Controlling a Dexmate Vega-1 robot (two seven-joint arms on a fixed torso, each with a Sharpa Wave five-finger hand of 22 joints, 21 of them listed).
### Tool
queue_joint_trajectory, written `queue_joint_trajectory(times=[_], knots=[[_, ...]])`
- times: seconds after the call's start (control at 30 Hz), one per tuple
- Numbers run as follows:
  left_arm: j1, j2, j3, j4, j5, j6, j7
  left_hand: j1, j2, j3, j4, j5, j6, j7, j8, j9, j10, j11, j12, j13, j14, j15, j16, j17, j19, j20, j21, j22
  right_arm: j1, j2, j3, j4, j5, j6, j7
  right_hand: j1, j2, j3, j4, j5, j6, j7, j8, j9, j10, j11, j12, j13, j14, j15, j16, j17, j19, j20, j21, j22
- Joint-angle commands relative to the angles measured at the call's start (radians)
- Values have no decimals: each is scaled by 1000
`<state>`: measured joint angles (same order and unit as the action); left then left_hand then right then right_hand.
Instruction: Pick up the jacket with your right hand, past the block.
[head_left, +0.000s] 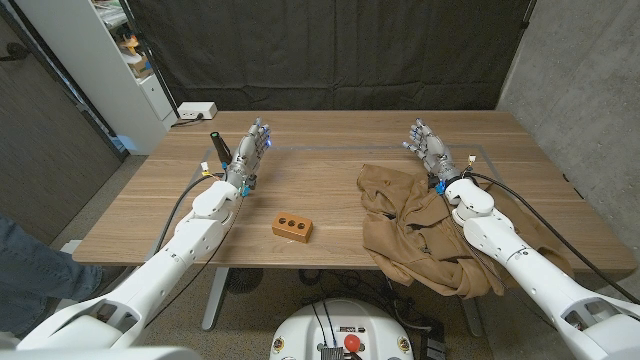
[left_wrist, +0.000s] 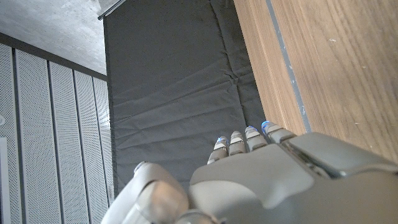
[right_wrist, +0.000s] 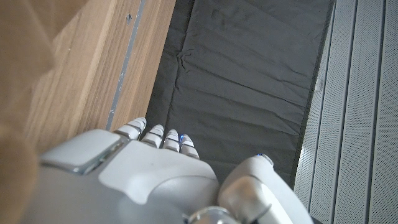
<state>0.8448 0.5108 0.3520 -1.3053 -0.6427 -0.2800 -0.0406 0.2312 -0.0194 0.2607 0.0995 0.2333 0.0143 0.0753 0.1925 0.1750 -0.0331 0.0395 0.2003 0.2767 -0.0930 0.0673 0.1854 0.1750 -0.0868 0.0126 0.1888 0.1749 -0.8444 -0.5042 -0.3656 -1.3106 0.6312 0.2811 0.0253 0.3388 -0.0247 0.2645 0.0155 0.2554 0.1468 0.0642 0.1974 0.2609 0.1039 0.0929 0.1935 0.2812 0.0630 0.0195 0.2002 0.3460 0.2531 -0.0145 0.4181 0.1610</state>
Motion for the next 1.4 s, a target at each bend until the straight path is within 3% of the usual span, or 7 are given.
queue_joint_trajectory(times=[0.03,1.4], knots=[[6,-20,-34,-1,29,19,-22,9,2,7,-3,3,2,5,5,3,1,5,7,0,-8,-4,4,5,-7,0,5,2,-8,18,23,-11,-33,-14,6,10,1,7,-1,4,9,-3,3,0,12,-4,7,-1,8,1,5,-1,7,-1,1,5],[-10,-43,-62,-17,67,66,-54,24,14,13,-18,-5,12,5,2,3,10,5,9,-22,-7,-5,2,5,-14,6,4,2,-76,-21,92,-146,-50,36,5,10,5,5,-5,4,14,-9,1,-21,27,-5,9,-21,16,0,5,-18,10,3,-21,6]])
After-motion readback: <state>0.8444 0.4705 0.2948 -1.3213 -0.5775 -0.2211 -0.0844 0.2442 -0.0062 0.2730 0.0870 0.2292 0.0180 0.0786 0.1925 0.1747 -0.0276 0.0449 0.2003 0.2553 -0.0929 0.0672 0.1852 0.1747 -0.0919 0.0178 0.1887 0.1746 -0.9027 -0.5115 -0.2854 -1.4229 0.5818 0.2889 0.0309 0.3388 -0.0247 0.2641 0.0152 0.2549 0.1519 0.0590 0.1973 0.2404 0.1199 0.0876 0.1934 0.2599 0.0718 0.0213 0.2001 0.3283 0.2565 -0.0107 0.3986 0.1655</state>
